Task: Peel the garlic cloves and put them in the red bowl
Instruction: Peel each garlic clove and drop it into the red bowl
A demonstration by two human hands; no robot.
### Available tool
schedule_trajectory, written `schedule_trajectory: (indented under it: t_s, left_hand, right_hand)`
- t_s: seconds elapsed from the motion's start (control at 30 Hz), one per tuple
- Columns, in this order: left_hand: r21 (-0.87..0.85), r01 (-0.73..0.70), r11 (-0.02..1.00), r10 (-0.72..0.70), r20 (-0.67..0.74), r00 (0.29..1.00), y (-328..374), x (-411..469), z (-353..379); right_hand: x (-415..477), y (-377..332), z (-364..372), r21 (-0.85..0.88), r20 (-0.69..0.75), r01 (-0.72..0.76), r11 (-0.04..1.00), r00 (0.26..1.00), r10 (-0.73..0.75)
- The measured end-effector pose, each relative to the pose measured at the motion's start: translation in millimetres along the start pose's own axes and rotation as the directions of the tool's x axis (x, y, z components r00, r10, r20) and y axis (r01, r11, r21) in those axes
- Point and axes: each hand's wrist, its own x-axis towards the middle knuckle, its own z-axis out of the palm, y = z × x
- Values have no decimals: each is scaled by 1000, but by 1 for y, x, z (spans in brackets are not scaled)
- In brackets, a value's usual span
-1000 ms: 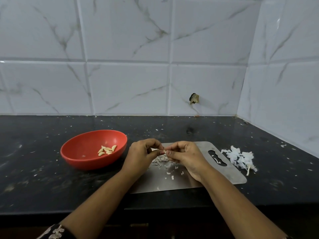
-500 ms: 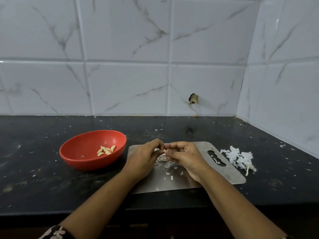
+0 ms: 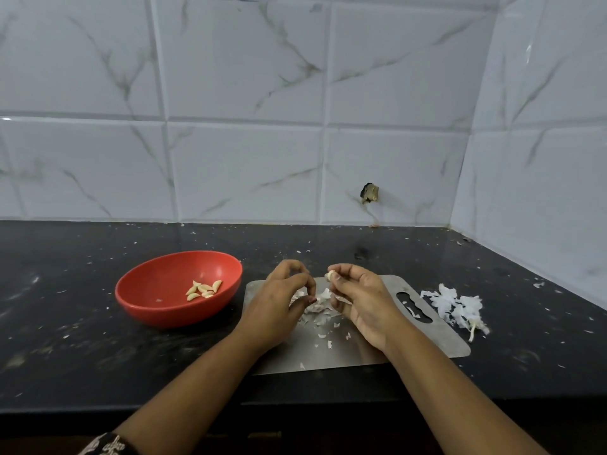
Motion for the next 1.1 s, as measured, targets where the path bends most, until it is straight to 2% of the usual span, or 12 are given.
schedule_trajectory:
  t_s: [0.47,0.67,0.83,1.0,1.1]
  left_hand:
    - [-201,99,974,-114,-65,991,1,-1,0]
    - [-229,63,971,-107,-186,977,1,0,-1]
    - [-279,49,959,-85,-119,989,6,1,-4]
    - [-280,41,959,-82,-137,987,4,1,-2]
    - [-275,47,960,-90,-144,985,2,2,0]
  right_hand:
    - [-2,3,3,-40,70,6,999,998,-3]
    - [-3,3,4,-50,101,7,999,995,-2]
    - [-3,3,4,-103,142,-3,995,990,17]
    - [-4,2,5,-114,156,-27,993,987,45]
    - [-5,2,7,-137,109,-25,990,993,40]
